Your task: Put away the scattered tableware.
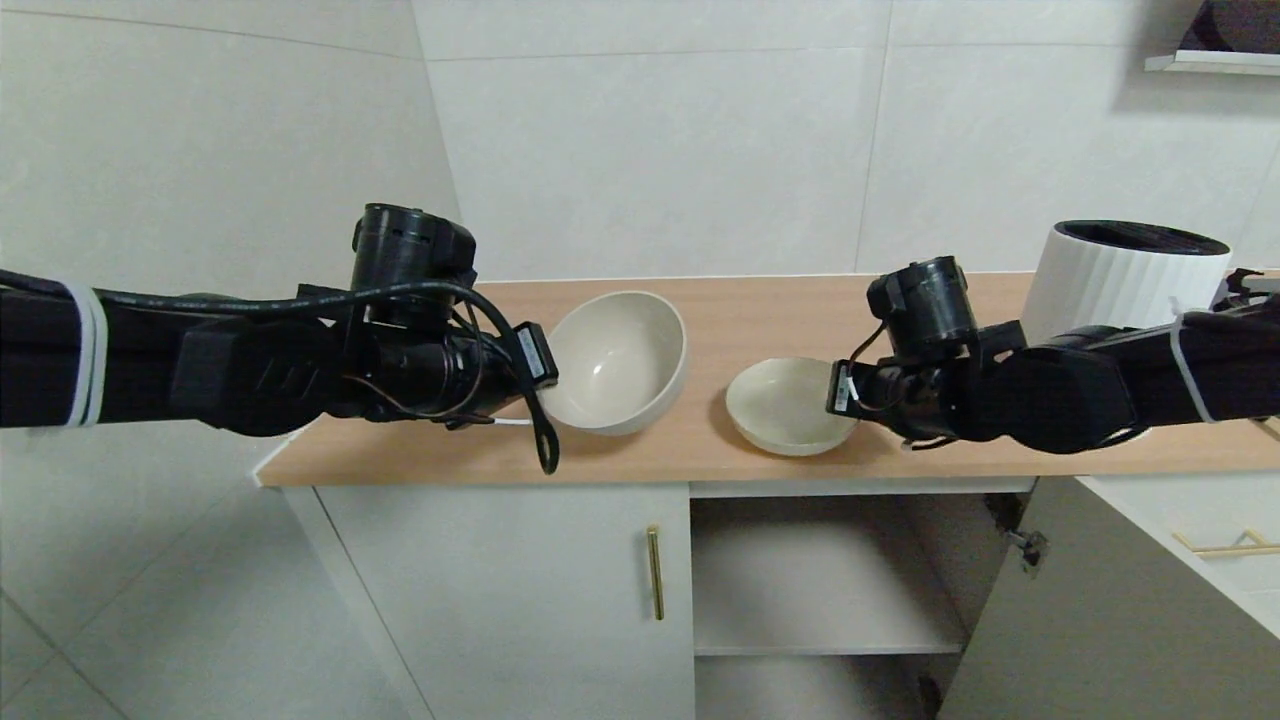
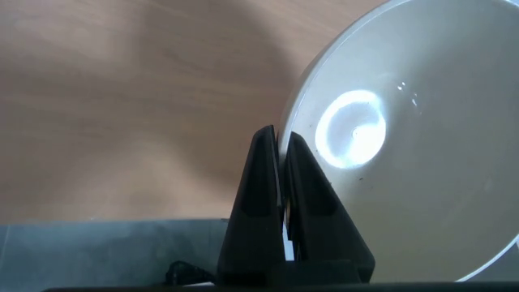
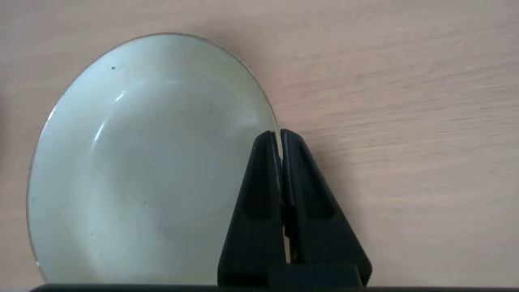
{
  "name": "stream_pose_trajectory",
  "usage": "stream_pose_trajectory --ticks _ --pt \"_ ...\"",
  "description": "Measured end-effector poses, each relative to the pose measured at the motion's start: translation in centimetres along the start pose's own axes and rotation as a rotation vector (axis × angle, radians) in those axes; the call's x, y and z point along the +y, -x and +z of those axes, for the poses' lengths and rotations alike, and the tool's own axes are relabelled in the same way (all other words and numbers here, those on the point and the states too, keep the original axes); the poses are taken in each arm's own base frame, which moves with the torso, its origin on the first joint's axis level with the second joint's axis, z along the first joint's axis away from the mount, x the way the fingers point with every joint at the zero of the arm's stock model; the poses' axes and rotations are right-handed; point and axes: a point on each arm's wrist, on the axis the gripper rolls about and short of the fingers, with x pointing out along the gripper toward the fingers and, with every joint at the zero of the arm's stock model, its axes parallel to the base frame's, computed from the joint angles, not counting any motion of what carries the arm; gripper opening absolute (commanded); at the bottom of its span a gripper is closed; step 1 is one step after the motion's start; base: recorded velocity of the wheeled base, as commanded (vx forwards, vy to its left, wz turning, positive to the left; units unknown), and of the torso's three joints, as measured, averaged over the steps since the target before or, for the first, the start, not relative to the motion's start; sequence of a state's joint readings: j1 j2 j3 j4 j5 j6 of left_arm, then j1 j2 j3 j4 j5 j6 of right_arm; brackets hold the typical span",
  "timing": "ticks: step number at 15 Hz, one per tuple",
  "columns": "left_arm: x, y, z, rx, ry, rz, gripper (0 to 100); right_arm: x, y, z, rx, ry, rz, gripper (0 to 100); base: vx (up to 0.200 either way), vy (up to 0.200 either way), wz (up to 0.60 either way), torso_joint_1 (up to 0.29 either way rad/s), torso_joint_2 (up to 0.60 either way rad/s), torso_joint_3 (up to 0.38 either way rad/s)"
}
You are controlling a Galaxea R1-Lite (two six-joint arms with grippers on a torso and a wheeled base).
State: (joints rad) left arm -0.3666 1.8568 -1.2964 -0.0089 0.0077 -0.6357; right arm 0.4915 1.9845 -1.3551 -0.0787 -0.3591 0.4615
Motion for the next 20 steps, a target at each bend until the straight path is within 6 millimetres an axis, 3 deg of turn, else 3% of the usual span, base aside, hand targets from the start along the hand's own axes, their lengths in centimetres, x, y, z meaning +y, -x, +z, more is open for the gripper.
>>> stream_pose_trajectory --ticks 5,12,15,20 --pt "0.7 3.6 -0.9 0.020 -0.006 -0.041 0 -1.3 5.6 1.4 0.009 -0.019 0.150 0 0.000 0.000 0.00 0.000 0.00 0.000" --pt "2.2 9.1 -2.8 0.046 -0.055 -0.109 0 -4.4 11.6 -0.6 0.129 0.017 0.263 0 0.000 0.000 0.00 0.000 0.00 0.000" --pt "2.7 10.0 -4.1 0.050 -0.077 -0.123 0 -5.8 12.7 -1.9 0.157 0.040 0.263 0 0.000 0.000 0.00 0.000 0.00 0.000" --pt "2.7 9.3 -5.0 0.072 -0.087 -0.130 0 -6.9 12.5 -2.3 0.159 0.072 0.235 0 -0.080 0.000 0.00 0.000 0.00 0.000"
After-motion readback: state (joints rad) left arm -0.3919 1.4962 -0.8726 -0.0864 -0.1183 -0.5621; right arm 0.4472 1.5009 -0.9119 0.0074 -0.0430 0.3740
